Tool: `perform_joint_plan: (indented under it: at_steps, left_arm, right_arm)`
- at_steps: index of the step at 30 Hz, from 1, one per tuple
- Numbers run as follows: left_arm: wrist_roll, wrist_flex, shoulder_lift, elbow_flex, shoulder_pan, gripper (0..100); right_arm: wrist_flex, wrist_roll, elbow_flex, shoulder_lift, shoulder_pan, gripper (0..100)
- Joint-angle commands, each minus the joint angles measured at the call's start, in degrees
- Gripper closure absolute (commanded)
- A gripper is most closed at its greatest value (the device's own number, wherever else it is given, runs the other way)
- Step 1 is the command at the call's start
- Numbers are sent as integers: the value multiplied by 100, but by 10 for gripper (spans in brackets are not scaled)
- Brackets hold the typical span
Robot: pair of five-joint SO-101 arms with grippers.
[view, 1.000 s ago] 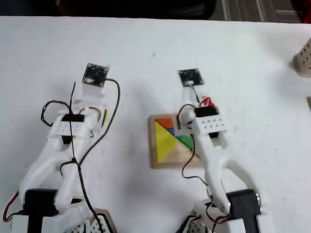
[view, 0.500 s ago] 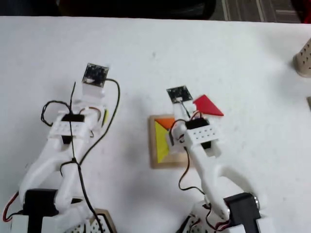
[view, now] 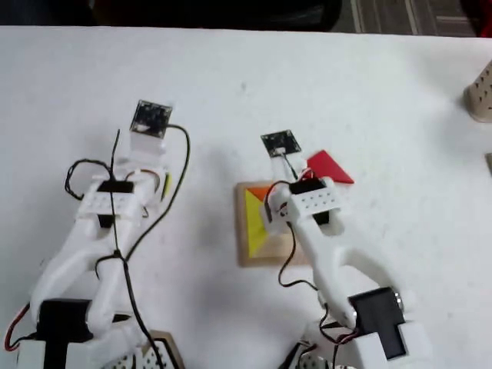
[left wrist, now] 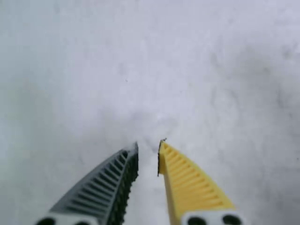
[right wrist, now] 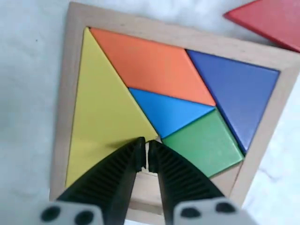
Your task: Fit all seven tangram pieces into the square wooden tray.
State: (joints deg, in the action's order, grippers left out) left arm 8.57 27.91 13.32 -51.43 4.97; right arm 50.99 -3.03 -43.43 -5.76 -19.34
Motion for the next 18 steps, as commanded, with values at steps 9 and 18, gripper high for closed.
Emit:
perform_joint_plan:
  at_steps: [9, 18]
  left_arm:
    - [44, -123, 92, 35, -48, 895]
    - [44, -123, 92, 35, -48, 895]
  right_arm:
    - [875, 0, 176, -971, 92, 981]
    - [426, 1284, 176, -576, 576, 981]
